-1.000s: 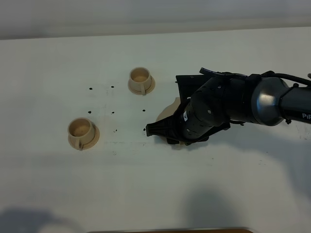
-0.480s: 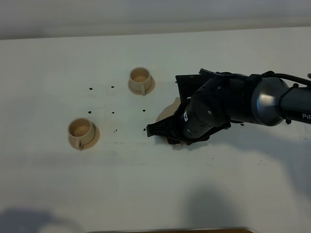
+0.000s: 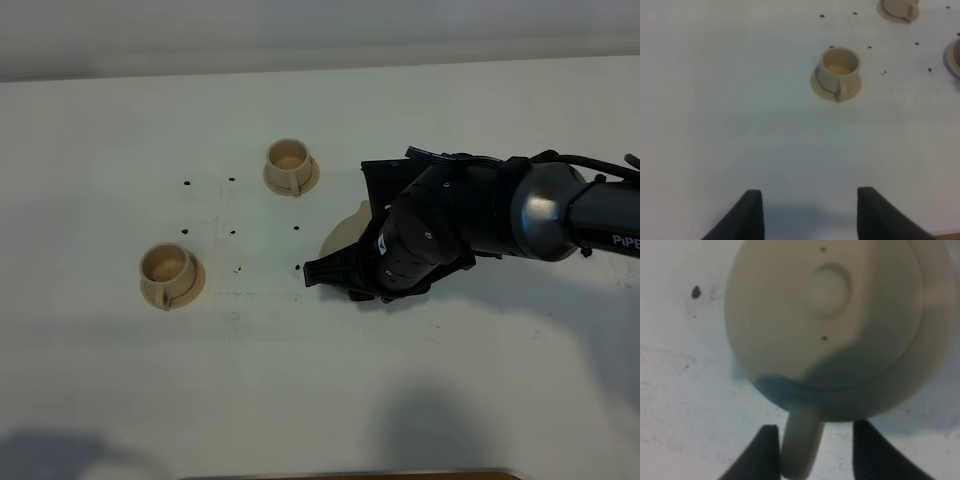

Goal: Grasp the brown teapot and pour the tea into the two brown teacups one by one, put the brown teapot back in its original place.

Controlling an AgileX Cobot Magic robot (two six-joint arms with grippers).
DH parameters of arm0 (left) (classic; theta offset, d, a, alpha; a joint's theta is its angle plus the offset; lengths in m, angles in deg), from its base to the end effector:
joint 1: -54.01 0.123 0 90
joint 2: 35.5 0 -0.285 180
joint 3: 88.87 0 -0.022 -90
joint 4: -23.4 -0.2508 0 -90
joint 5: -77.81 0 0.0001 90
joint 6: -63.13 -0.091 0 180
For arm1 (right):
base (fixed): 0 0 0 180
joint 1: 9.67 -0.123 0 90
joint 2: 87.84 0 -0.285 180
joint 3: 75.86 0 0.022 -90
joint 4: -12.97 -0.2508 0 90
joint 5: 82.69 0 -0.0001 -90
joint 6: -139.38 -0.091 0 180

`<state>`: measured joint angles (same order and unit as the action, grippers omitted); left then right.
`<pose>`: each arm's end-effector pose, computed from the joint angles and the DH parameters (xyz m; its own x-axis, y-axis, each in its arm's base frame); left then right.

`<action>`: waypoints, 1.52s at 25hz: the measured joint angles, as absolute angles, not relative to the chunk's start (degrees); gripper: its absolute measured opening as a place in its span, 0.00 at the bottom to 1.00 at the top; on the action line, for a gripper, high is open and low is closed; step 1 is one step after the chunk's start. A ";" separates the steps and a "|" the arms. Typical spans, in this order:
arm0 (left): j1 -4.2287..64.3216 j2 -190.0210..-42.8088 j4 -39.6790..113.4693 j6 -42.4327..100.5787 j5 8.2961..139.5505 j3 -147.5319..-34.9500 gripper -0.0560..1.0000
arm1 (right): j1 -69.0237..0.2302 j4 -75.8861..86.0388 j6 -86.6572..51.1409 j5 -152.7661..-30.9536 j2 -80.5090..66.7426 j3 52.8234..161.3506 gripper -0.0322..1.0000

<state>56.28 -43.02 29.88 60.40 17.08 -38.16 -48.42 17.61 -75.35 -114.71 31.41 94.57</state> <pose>-0.0012 -0.0090 0.2673 -0.4818 -0.0269 -0.8759 0.0430 0.9976 -0.0543 0.2975 0.2338 0.1457 -0.9470 -0.1042 -0.3039 -0.1508 0.9795 0.1340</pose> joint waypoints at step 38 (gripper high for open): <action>56.28 -43.02 29.88 60.40 17.08 -38.16 0.52 | -48.63 21.02 -70.98 -114.11 27.33 94.57 0.11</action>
